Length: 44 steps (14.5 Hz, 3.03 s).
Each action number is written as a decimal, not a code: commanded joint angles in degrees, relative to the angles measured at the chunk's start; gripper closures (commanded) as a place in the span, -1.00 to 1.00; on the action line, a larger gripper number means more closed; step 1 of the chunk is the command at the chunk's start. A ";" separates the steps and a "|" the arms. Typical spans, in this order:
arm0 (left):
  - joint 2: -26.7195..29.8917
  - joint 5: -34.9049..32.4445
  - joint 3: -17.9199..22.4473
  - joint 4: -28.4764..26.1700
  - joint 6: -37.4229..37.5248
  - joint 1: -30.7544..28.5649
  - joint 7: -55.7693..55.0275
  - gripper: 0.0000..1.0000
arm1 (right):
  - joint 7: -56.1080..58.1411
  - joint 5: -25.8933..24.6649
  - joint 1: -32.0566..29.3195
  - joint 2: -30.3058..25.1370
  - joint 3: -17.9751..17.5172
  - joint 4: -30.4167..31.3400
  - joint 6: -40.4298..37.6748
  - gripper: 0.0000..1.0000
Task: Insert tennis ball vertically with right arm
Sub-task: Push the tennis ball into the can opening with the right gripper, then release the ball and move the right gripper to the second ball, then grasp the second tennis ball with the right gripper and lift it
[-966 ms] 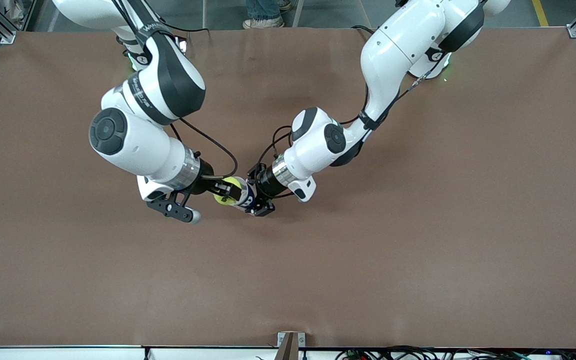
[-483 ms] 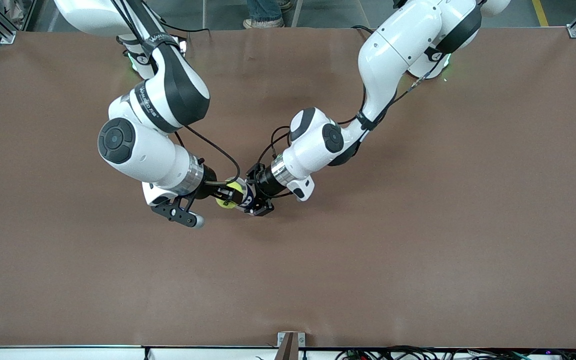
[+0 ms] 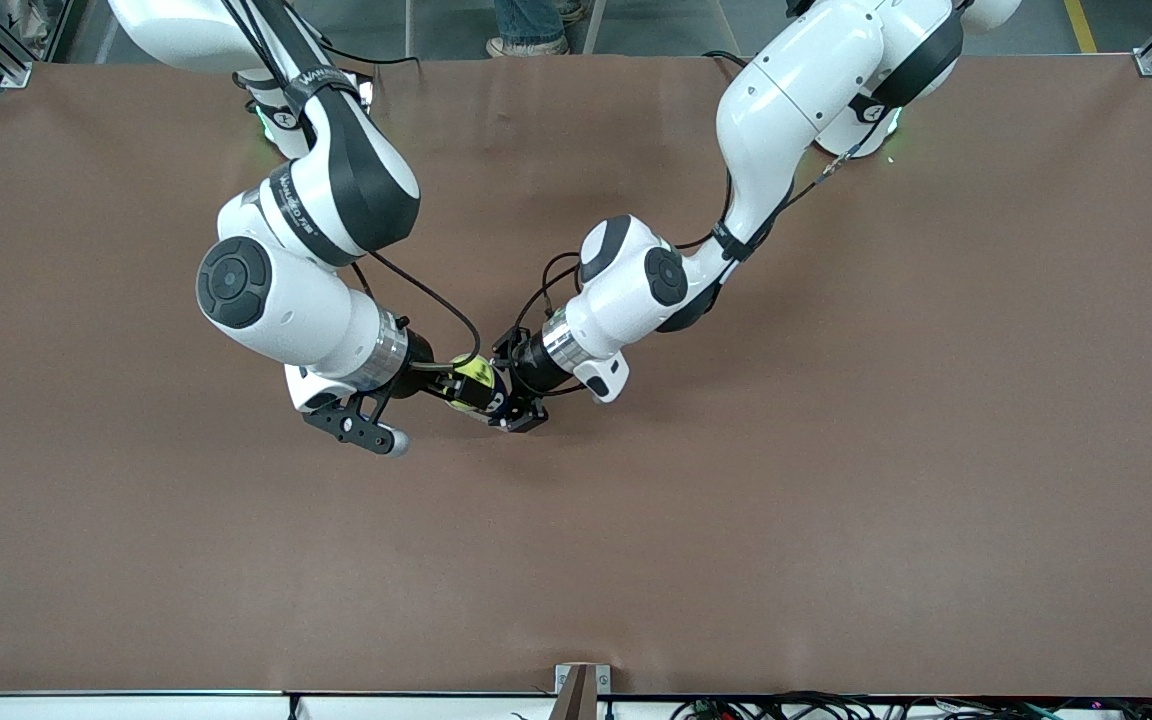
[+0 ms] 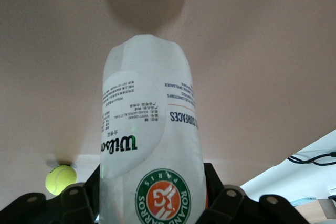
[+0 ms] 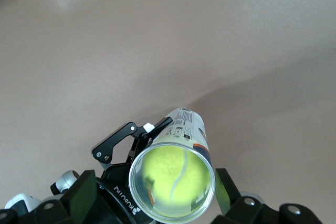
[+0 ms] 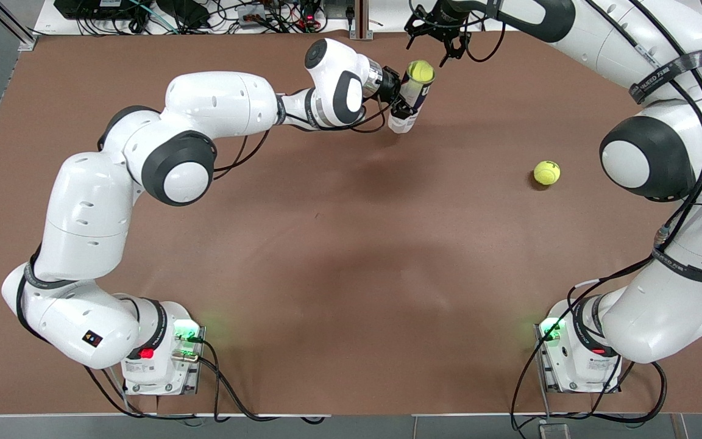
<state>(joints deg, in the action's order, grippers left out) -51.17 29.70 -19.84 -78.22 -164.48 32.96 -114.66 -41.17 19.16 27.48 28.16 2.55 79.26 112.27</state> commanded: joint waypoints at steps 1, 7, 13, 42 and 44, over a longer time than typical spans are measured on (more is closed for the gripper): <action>-0.68 0.88 -0.20 1.23 -0.67 0.08 1.72 -0.49 | 0.29 0.09 -0.75 -0.82 0.61 -0.34 -2.92 -1.00; -0.50 0.88 -0.63 0.88 -0.05 -0.09 7.25 -0.49 | 19.43 -6.32 -11.89 -5.82 2.29 2.89 -20.07 -1.00; -0.24 0.88 -2.66 0.08 1.43 -0.53 9.37 -0.49 | 34.99 -11.06 -20.00 -16.01 2.37 24.22 -13.95 -1.00; -0.77 10.46 -6.70 0.44 4.43 -2.55 18.07 -0.49 | 44.24 -12.48 -24.58 -10.58 2.37 53.45 19.39 -1.00; -0.68 10.55 -6.70 0.44 4.43 -2.55 18.16 -0.49 | 44.15 -12.48 -24.58 -10.49 2.29 53.63 19.30 -1.00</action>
<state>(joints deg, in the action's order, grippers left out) -51.46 38.96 -25.35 -78.42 -160.46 31.08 -98.15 2.68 7.61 4.07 17.97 5.82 132.34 131.06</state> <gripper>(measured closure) 0.251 0.000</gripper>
